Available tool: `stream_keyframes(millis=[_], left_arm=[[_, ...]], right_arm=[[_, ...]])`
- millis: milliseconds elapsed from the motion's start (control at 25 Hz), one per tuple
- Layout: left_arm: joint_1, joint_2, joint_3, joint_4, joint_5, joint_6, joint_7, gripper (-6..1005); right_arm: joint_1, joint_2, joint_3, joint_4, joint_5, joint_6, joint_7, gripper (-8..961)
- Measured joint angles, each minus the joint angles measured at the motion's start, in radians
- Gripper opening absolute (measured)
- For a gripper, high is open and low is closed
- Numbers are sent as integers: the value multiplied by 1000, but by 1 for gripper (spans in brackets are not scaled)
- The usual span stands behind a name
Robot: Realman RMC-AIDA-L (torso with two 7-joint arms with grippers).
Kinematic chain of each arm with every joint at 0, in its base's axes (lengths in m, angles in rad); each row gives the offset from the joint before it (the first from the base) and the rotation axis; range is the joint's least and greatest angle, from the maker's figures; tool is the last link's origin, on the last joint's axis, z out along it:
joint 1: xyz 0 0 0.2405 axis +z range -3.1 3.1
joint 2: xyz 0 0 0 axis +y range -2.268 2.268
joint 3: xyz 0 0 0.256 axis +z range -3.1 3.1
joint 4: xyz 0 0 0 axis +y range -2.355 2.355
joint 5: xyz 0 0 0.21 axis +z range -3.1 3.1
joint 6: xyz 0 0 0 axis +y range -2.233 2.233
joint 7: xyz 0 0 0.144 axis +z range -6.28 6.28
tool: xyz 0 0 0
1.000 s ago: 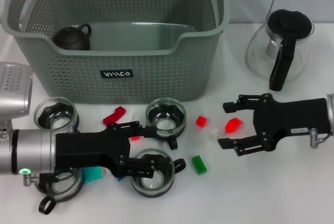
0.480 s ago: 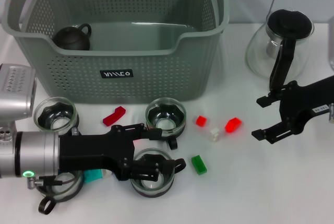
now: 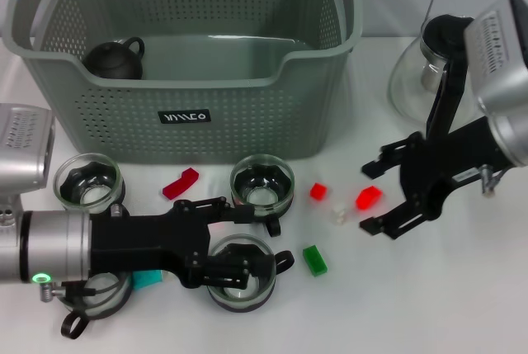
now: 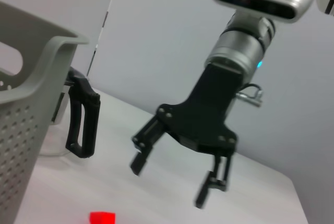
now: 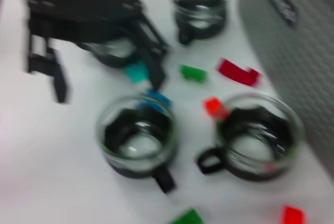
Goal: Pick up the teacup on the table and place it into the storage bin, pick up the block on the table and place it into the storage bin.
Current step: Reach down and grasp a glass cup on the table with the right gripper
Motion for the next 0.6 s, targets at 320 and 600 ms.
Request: stream_keyframes(millis=[320, 600], left_arm=[[33, 22, 0, 64, 21, 26, 0, 903], [90, 34, -6, 152, 24, 36, -8, 902]], right_arm=[[36, 4, -107, -4, 125, -76, 11, 917], [75, 8, -291, 28, 266, -56, -3, 917]])
